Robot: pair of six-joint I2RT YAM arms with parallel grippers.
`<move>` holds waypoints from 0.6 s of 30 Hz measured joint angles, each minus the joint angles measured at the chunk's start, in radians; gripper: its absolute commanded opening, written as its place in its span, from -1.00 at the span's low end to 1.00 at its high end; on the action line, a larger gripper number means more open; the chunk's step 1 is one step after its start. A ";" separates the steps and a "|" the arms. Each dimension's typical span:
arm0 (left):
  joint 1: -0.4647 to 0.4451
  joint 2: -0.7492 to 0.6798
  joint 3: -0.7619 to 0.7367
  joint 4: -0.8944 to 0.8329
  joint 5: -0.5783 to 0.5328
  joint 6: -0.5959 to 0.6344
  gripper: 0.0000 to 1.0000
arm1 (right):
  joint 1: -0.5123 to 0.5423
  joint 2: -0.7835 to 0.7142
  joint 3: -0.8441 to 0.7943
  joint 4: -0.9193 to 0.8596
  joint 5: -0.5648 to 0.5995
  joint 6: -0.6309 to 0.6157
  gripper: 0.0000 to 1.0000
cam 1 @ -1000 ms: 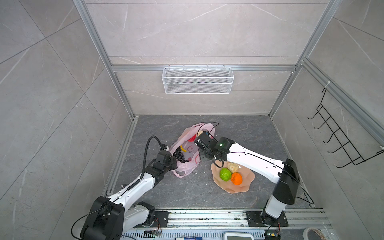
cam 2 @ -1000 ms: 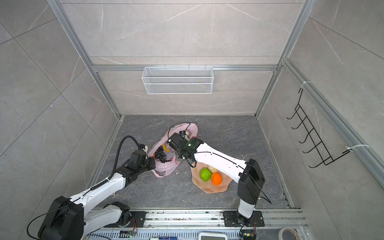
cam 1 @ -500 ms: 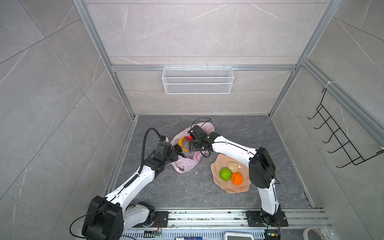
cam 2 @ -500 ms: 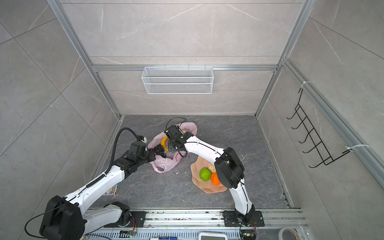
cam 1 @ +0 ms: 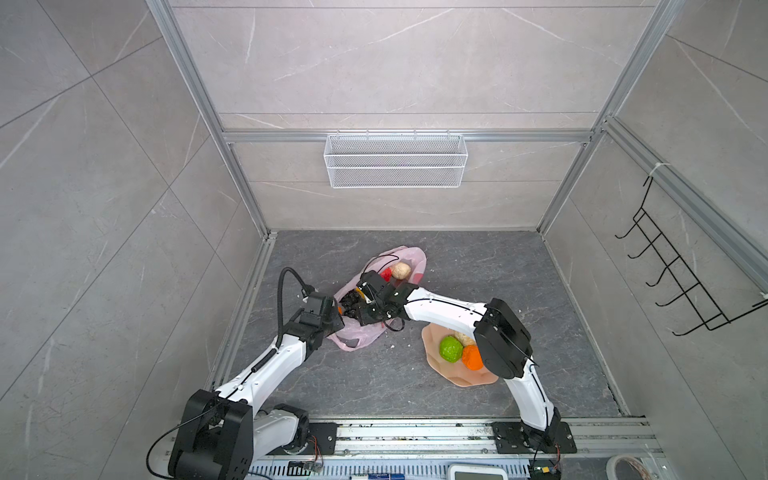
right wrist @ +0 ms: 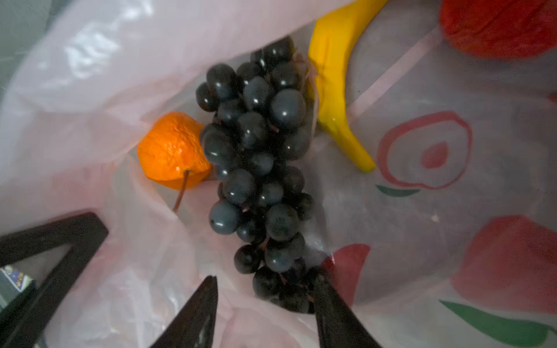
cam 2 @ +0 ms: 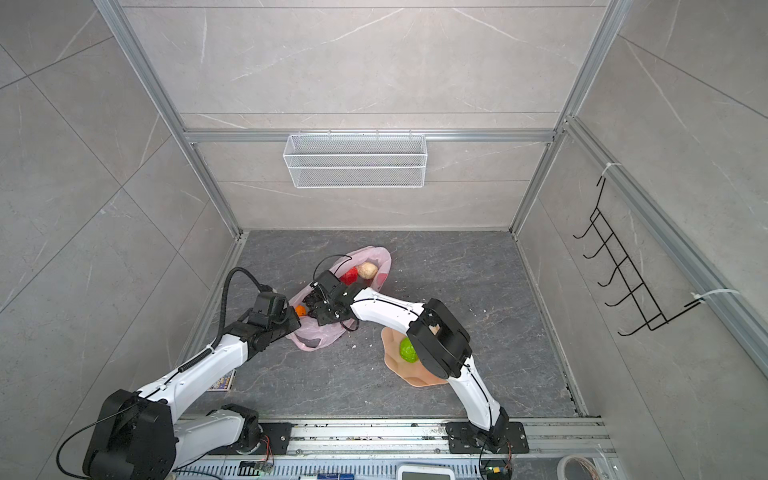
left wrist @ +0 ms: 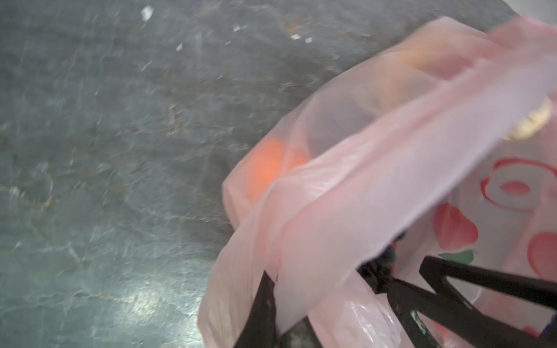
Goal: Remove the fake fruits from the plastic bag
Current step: 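Lower the right gripper into the bag toward the grapes while the left holds the rim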
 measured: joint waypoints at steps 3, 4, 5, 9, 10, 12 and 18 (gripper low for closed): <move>0.055 0.028 -0.014 0.018 0.035 -0.020 -0.91 | 0.000 0.005 0.000 0.003 -0.005 0.000 0.08; 0.069 0.041 -0.016 0.028 0.047 -0.025 -0.91 | 0.000 0.005 0.000 0.007 -0.005 0.000 0.08; 0.076 0.050 -0.018 0.034 0.058 -0.029 -0.92 | 0.000 0.005 0.000 0.011 -0.005 0.000 0.07; 0.085 0.055 -0.022 0.057 0.088 -0.032 -0.93 | 0.001 0.005 -0.002 0.017 -0.013 0.001 0.03; 0.085 0.053 -0.023 0.061 0.091 -0.032 -0.94 | 0.001 0.005 -0.002 0.022 -0.020 0.005 0.02; 0.085 0.040 -0.031 0.071 0.092 -0.033 -0.93 | 0.006 0.005 -0.002 0.038 -0.035 0.013 -0.01; 0.085 0.014 -0.060 0.082 0.101 -0.033 -0.94 | 0.039 0.007 0.074 0.032 -0.053 0.046 -0.17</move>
